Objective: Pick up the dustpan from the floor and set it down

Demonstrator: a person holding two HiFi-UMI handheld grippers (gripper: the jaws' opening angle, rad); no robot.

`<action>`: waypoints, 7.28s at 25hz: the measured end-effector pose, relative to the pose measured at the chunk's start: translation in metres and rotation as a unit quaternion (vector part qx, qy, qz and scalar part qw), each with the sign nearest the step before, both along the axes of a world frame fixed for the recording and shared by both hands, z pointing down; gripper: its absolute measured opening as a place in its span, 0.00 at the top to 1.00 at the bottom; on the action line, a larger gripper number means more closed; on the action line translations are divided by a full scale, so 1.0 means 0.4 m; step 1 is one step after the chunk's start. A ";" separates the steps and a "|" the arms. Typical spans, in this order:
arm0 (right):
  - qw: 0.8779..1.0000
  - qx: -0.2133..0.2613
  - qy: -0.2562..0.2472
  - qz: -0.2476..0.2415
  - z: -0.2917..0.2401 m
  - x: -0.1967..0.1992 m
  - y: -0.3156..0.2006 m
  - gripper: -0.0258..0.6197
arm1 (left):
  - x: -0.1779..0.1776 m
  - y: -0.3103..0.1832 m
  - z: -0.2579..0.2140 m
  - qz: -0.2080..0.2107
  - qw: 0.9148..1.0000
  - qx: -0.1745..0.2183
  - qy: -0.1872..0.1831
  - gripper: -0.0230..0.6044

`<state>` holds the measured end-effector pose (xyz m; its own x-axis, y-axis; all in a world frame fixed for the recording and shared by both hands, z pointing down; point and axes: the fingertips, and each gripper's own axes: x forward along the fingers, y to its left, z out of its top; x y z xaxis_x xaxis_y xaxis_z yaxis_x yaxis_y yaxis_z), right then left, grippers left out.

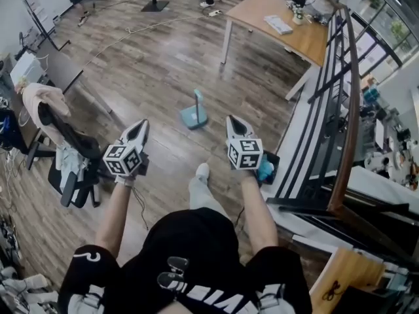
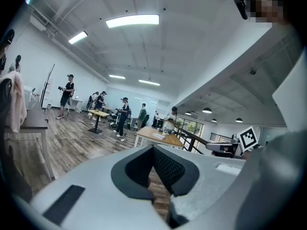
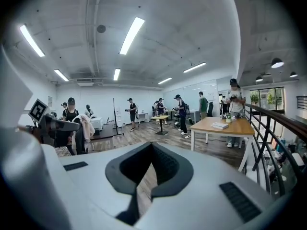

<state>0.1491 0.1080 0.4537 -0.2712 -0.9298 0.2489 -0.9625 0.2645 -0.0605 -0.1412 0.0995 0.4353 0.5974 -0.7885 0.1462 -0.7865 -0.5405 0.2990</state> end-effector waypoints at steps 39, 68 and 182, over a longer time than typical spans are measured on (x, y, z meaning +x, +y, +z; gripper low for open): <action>0.997 -0.011 -0.052 -0.054 -0.023 0.095 -0.780 0.97 | 0.146 -0.707 -0.017 -0.034 0.999 -0.009 -0.034 0.97; 0.993 -0.089 -0.034 -0.074 0.298 -0.053 -0.909 0.96 | 0.130 -0.824 0.247 -0.006 0.998 -0.050 -0.045 0.97; 0.996 -0.046 0.058 -0.059 -0.091 0.028 -0.889 0.82 | 0.132 -0.876 0.066 -0.026 0.997 -0.007 -0.076 0.97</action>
<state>0.1604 -0.2478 0.4173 -0.3412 -0.8651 0.3678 -0.9271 0.3742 0.0202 -0.0884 -0.2510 0.4617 0.5257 -0.8151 0.2434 -0.8502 -0.4943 0.1809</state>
